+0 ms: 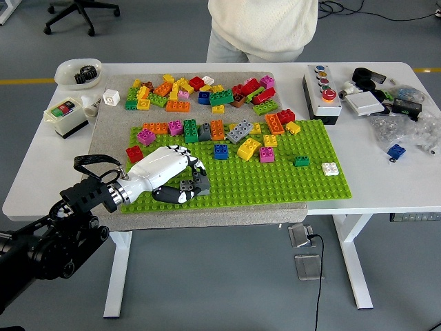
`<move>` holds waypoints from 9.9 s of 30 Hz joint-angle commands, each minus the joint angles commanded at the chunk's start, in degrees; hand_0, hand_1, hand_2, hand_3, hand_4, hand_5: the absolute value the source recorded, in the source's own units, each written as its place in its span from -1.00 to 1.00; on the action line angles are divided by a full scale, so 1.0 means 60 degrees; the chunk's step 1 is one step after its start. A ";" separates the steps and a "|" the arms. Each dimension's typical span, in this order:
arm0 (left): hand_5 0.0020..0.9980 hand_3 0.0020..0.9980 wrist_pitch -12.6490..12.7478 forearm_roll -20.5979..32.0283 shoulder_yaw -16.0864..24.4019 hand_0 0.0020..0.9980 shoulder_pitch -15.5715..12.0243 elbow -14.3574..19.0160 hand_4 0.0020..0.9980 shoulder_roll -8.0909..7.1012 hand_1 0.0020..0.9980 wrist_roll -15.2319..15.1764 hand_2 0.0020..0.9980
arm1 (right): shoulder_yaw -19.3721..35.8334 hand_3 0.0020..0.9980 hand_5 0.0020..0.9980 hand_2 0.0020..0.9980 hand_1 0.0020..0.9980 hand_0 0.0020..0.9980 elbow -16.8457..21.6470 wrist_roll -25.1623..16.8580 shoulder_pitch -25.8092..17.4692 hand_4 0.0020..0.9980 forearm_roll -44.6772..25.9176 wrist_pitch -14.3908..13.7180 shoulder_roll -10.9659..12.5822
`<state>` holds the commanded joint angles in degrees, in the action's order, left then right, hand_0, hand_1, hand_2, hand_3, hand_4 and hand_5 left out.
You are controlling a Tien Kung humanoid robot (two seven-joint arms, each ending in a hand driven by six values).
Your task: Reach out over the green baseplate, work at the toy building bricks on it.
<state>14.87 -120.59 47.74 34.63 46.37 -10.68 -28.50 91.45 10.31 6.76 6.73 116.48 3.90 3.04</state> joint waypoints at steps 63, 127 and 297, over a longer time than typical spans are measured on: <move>-0.62 0.28 -0.0038 0.0304 -0.0072 0.60 0.0014 -0.0050 0.31 0.0047 0.39 -0.0114 0.16 | -0.0026 0.06 0.00 0.25 0.23 0.47 0.0000 0.0003 0.0028 0.49 -0.0002 0.0015 -0.0007; -0.64 0.29 -0.0126 0.0584 -0.0049 0.62 0.0071 -0.0126 0.30 0.0140 0.41 -0.0136 0.18 | -0.0043 0.06 0.00 0.25 0.23 0.47 0.0000 0.0002 0.0068 0.50 -0.0043 0.0022 -0.0005; 0.63 0.25 -0.1704 0.0266 0.2753 1.00 -0.2850 0.3150 1.00 0.0717 0.79 0.1981 0.72 | 0.0116 0.07 0.01 0.26 0.23 0.47 0.0000 -0.0032 -0.0042 0.53 -0.0057 -0.0065 0.0121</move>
<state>4.65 -118.99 64.26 17.53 65.27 -6.38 -16.62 92.15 10.31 6.57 6.48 116.14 3.51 3.77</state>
